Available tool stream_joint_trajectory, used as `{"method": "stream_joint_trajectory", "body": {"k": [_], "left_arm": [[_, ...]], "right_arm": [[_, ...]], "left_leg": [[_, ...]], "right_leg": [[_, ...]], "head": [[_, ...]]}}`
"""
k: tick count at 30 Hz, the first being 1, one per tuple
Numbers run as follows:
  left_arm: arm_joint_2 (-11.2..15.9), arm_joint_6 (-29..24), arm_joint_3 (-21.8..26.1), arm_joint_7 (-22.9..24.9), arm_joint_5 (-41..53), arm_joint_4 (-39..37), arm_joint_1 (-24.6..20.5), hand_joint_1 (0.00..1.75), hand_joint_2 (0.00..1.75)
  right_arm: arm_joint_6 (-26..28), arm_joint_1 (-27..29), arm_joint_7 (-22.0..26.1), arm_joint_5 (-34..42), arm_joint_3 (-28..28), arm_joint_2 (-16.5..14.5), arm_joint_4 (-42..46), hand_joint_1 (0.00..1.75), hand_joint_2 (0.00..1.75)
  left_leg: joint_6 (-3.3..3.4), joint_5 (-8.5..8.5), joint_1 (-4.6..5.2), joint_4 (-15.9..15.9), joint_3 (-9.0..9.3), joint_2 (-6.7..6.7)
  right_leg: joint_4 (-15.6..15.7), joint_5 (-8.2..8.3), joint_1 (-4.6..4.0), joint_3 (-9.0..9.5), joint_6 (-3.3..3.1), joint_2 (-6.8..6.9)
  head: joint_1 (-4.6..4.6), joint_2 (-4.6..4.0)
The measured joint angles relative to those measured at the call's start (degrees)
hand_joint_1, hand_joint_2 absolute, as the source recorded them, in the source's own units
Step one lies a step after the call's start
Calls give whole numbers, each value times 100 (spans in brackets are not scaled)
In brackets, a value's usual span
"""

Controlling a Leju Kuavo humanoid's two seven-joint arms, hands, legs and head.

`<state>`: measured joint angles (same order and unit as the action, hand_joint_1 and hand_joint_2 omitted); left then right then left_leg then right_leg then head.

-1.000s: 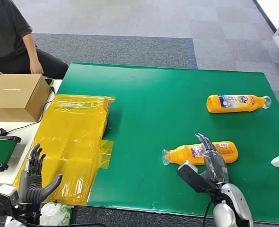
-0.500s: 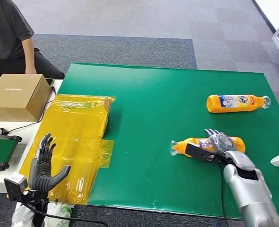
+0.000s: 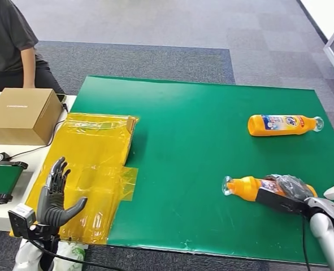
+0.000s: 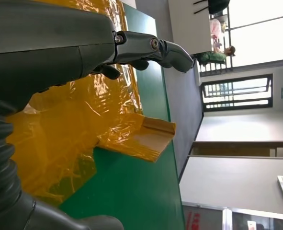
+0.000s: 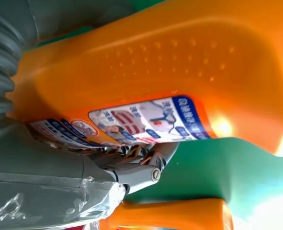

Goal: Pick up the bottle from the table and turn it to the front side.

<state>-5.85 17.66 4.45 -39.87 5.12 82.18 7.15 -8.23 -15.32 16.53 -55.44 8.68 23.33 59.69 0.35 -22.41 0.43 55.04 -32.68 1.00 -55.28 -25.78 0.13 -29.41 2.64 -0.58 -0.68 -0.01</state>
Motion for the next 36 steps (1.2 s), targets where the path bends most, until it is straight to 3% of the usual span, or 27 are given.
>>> {"method": "stream_joint_trajectory", "body": {"k": [3,7,12,15,21,25,30,36], "left_arm": [[-3,0,-37,0,48,0,-2,0,175],[-26,10,-115,-2,88,0,-16,0,175],[-94,155,-197,-3,104,8,-26,0,175],[-169,365,-333,-9,148,42,-97,0,175],[-328,783,-685,-15,87,63,-434,0,175],[-354,1108,-755,-16,-132,120,-552,0,175],[-388,1333,-861,-16,-154,140,-668,0,175],[-425,1321,-1051,-15,-89,140,-795,0,175]], "right_arm": [[340,628,34,446,70,-23,928,175,175],[584,1061,45,669,231,-301,1728,175,175],[795,1167,127,834,365,-729,2199,175,175],[892,1028,98,856,539,-1244,2288,175,175],[1056,348,-25,1100,864,-2440,1903,175,175],[1089,-26,-56,1282,885,-3032,1426,175,175],[1128,-315,-2,1356,892,-3510,774,175,175],[1431,-462,62,1150,1000,-3806,22,175,175]], "left_leg": [[-4,3,0,0,-16,-5],[-16,11,-2,-1,-42,-10],[-24,19,-3,-1,-68,-11],[-29,23,-4,-1,-73,-14],[-42,41,-7,-1,-90,-15],[-44,47,-8,-1,-100,-15],[-44,47,-9,-1,-107,-14],[-44,48,-9,-1,-117,-14]], "right_leg": [[-2,6,-1,-9,-4,-7],[-11,8,-2,-45,-11,-10],[-25,10,-3,-75,-15,-12],[-31,11,-4,-86,-17,-13],[-46,19,-5,-112,-30,-13],[-50,24,-6,-124,-37,-13],[-51,23,-8,-129,-37,-12],[-50,24,-7,-137,-37,-12]], "head": [[-1,1],[-3,1],[-2,1],[-1,1],[-3,1],[-3,1],[-2,1],[-2,1]]}}
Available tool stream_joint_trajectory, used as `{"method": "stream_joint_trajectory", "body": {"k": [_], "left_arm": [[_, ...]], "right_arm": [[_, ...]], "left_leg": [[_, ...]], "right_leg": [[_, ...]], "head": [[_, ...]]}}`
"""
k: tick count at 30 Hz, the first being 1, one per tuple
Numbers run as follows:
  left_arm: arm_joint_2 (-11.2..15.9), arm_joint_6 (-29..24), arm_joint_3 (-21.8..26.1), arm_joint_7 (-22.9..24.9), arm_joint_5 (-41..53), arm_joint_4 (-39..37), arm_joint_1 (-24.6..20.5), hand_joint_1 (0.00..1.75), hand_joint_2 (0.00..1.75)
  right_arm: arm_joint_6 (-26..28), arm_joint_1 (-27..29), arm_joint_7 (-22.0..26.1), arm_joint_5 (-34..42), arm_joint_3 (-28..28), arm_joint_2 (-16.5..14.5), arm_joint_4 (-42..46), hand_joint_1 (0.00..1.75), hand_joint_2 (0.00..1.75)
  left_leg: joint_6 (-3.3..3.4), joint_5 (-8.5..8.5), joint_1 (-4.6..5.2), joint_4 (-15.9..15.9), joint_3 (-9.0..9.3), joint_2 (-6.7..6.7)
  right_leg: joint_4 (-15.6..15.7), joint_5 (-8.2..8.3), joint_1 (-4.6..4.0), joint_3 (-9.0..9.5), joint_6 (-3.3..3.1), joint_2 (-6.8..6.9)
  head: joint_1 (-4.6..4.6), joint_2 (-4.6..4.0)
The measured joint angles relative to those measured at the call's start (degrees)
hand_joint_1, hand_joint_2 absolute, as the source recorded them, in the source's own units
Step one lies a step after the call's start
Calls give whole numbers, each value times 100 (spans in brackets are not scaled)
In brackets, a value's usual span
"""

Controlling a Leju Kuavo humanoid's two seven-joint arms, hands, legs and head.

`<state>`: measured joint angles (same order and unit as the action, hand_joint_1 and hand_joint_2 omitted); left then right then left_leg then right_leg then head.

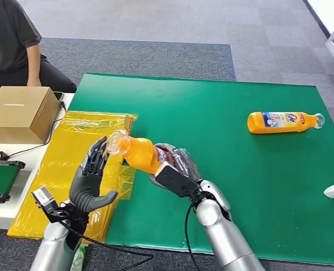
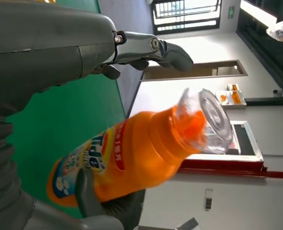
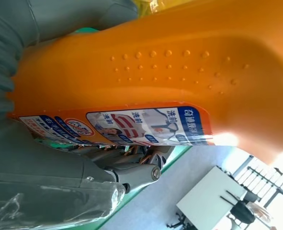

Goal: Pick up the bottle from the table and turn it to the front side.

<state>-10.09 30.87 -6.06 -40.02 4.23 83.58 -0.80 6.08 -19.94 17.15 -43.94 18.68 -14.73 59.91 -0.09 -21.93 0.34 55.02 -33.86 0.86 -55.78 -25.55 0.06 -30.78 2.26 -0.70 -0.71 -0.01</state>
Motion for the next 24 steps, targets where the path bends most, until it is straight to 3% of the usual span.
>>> {"method": "stream_joint_trajectory", "body": {"k": [6,15,24], "left_arm": [[-20,-229,18,150,-71,0,-2,0,175],[-99,-272,220,613,-388,-19,51,0,175],[-36,121,133,535,-468,-136,54,0,175]], "right_arm": [[388,108,189,-374,336,-142,-350,175,175],[455,228,116,-552,919,-126,-92,175,175],[336,327,-40,-528,1273,-52,376,175,175]], "left_leg": [[0,0,-1,0,-11,0],[0,0,-3,0,-17,0],[0,0,-3,0,-19,0]], "right_leg": [[0,0,0,-12,-1,0],[-1,-2,-3,-18,-4,0],[-1,-2,-3,-18,-4,0]], "head": [[-2,0],[-1,0],[-1,-1]]}}
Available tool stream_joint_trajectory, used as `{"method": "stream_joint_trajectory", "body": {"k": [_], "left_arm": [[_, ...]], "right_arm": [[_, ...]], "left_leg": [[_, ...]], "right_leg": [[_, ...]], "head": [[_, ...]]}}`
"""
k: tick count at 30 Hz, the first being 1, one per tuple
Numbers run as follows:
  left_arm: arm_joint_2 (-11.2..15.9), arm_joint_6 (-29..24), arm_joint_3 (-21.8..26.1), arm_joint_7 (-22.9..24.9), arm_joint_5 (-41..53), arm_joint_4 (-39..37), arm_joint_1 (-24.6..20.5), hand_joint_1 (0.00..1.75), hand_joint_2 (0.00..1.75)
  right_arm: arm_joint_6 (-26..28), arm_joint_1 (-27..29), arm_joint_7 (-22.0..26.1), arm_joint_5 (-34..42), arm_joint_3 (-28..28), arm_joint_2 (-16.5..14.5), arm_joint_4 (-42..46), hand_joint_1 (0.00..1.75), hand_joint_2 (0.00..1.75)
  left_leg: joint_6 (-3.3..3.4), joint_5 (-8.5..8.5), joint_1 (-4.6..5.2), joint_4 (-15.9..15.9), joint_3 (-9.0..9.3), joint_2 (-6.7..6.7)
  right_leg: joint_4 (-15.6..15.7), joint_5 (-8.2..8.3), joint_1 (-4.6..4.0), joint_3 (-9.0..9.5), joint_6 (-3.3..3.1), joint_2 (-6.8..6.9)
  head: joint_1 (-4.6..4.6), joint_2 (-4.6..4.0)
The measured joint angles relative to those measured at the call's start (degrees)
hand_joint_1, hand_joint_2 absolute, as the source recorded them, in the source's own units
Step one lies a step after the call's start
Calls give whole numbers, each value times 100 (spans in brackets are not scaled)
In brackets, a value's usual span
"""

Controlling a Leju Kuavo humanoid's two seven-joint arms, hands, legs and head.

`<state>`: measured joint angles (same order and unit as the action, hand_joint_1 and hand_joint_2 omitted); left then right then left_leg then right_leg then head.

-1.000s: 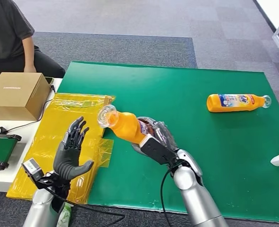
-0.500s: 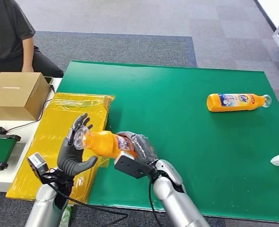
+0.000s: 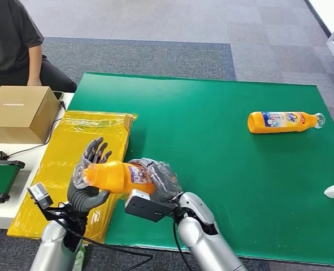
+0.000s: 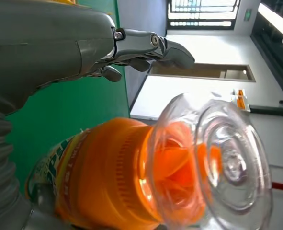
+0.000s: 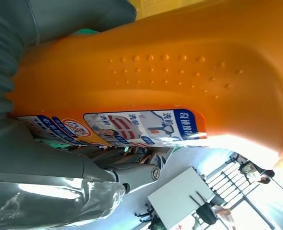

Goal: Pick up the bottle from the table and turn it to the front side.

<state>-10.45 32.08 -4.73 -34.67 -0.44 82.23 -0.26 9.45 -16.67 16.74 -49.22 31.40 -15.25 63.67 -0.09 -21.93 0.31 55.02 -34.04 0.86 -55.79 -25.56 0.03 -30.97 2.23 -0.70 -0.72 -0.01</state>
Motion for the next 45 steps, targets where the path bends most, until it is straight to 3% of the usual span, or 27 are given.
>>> {"method": "stream_joint_trajectory", "body": {"k": [3,4,7,8,10,22,25,27,29,31,41,43,45], "left_arm": [[124,69,-181,-107,206,-70,6,9,175],[172,57,-246,-119,279,-94,12,37,175],[314,-28,-411,-192,448,-156,24,144,175],[354,-67,-458,-215,502,-170,27,160,175],[406,-180,-542,-238,618,-187,33,175,175],[433,-1158,-684,-287,1354,77,77,175,175],[396,-1390,-684,-286,1576,212,130,165,175],[366,-1526,-682,-286,1705,295,161,116,175],[342,-1616,-680,-286,1800,368,185,37,175],[312,-1639,-673,-314,1814,437,212,0,175],[195,-1255,-545,-517,1336,732,237,0,175],[188,-1215,-534,-517,1283,760,241,12,175],[185,-1194,-532,-517,1254,777,248,99,175]], "right_arm": [[-56,-39,58,84,157,3,79,175,175],[-79,-56,88,106,225,6,105,175,175],[-123,-103,118,138,420,16,151,175,175],[-121,-114,115,142,471,20,163,175,175],[-102,-129,104,153,536,27,183,175,175],[-38,-129,0,133,604,49,231,175,175],[-21,-127,-13,110,597,49,233,175,175],[-14,-123,-20,97,585,49,233,175,175],[-11,-117,-29,88,562,49,237,175,175],[-14,-112,-48,84,533,49,243,175,175],[-72,-115,-79,135,501,49,206,175,175],[-73,-119,-77,144,501,48,185,175,175],[-73,-123,-74,147,501,47,162,175,175]], "left_leg": [[0,0,-1,0,0,0],[0,0,-1,0,0,0],[-1,0,-2,0,0,0],[-1,0,-2,0,0,0],[-1,0,-2,0,0,0],[-3,2,-2,0,0,0],[-3,2,-3,0,0,0],[-3,2,-3,0,0,0],[-3,2,-3,0,0,0],[-3,2,-3,0,0,0],[-4,2,-3,0,0,0],[-4,2,-3,0,0,0],[-4,2,-3,0,0,0]], "right_leg": [[0,0,0,-1,0,-1],[0,0,0,-1,0,-1],[0,-1,0,-2,-1,0],[0,-1,0,-2,-1,1],[0,-1,0,-2,-1,0],[0,1,0,-2,-2,0],[0,1,0,-3,-2,0],[0,0,0,-3,-2,0],[0,0,0,-3,-2,0],[0,1,0,-3,-2,-1],[0,1,0,-2,-2,0],[0,1,0,-2,-2,0],[0,1,0,-3,-2,0]], "head": [[1,0],[0,-1],[-1,-1],[1,-1],[1,0],[0,1],[0,1],[1,0],[1,0],[1,0],[1,1],[0,1],[1,0]]}}
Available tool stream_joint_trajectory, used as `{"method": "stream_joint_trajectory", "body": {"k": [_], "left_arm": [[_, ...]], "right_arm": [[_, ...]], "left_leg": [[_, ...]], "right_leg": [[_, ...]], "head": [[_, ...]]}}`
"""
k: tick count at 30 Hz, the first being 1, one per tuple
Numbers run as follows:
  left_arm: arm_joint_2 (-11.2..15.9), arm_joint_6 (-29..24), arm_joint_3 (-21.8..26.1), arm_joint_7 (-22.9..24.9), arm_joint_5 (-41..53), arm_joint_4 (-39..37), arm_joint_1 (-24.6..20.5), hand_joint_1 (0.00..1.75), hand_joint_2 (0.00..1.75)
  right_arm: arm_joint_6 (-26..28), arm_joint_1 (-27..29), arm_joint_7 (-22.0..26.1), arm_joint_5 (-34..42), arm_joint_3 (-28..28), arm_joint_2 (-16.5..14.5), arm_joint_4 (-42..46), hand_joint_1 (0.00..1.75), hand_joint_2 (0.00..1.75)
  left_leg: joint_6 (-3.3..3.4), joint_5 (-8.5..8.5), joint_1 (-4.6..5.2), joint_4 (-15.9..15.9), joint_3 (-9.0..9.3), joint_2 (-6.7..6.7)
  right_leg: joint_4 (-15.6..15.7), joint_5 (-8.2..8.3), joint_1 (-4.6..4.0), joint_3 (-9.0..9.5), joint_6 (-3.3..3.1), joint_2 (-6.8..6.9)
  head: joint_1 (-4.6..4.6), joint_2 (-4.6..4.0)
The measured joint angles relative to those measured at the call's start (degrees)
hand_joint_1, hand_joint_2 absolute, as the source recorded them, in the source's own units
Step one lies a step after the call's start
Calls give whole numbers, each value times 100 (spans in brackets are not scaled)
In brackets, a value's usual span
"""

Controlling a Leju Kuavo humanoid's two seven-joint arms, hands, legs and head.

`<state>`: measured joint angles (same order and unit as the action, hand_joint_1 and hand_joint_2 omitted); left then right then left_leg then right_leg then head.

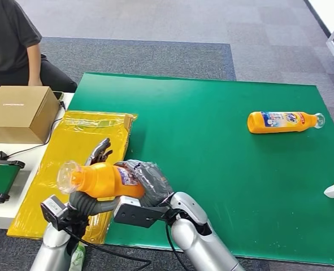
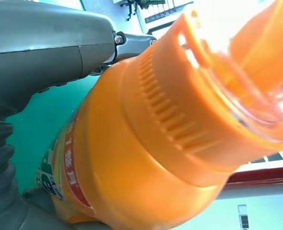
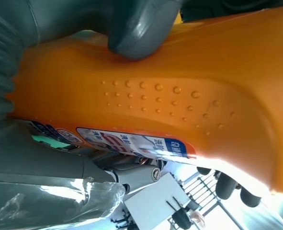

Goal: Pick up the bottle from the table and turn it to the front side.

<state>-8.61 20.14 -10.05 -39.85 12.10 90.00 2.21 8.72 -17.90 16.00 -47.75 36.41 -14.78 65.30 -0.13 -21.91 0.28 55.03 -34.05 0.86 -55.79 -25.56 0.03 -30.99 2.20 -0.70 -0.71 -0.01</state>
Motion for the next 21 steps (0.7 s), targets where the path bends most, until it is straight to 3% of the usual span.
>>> {"method": "stream_joint_trajectory", "body": {"k": [2,13,14,17,18,21], "left_arm": [[-2,10,0,0,-14,12,10,175,175],[17,108,-2,0,-289,64,27,175,175],[25,131,0,0,-335,67,28,175,175],[36,179,14,2,-442,94,27,175,175],[37,185,20,3,-465,110,26,175,175],[32,145,26,10,-501,196,28,175,175]], "right_arm": [[-2,-9,7,4,-1,-1,-23,175,175],[-3,-82,66,31,6,-31,-148,175,175],[-1,-88,71,38,9,-33,-154,162,175],[3,-105,86,52,22,-39,-168,31,175],[6,-111,87,55,27,-41,-171,0,175],[63,-131,71,50,39,-43,-185,0,175]], "left_leg": [[0,0,0,0,0,0],[0,0,0,0,0,0],[0,0,0,0,0,0],[0,0,0,0,0,0],[0,0,0,0,0,0],[0,0,0,0,0,0]], "right_leg": [[0,0,0,0,0,0],[0,0,0,-1,0,0],[0,0,0,-1,0,0],[0,0,0,-1,0,0],[0,0,0,-1,0,0],[0,0,0,-1,0,0]], "head": [[0,-1],[0,0],[0,-1],[1,-1],[1,0],[1,0]]}}
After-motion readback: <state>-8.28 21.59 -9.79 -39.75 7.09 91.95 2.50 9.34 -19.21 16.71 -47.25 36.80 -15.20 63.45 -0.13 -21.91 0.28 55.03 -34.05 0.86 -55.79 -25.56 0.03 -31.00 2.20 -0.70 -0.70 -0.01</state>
